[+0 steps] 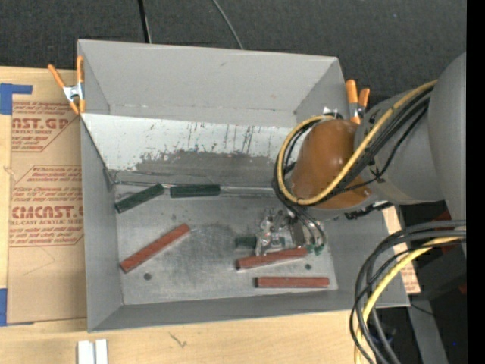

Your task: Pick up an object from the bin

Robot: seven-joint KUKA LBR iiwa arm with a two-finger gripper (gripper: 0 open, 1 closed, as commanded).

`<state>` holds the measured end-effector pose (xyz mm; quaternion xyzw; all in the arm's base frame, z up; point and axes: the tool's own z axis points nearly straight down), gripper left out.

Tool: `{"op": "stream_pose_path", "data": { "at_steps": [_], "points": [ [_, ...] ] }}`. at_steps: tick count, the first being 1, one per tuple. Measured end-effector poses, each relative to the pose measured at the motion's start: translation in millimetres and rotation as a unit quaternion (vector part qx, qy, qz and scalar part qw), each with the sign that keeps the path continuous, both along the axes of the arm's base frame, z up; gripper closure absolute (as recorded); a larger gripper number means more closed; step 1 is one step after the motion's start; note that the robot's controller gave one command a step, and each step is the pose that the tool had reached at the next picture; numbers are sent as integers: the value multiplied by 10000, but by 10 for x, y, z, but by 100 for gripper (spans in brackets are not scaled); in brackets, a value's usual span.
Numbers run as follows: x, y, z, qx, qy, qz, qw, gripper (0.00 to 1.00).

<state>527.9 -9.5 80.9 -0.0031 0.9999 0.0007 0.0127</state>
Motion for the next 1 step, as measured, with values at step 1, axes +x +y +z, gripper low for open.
{"op": "stream_pose_path", "data": {
  "at_steps": [1],
  "points": [
    [0,0,0,0,0,0,10000,100]
  ]
}}
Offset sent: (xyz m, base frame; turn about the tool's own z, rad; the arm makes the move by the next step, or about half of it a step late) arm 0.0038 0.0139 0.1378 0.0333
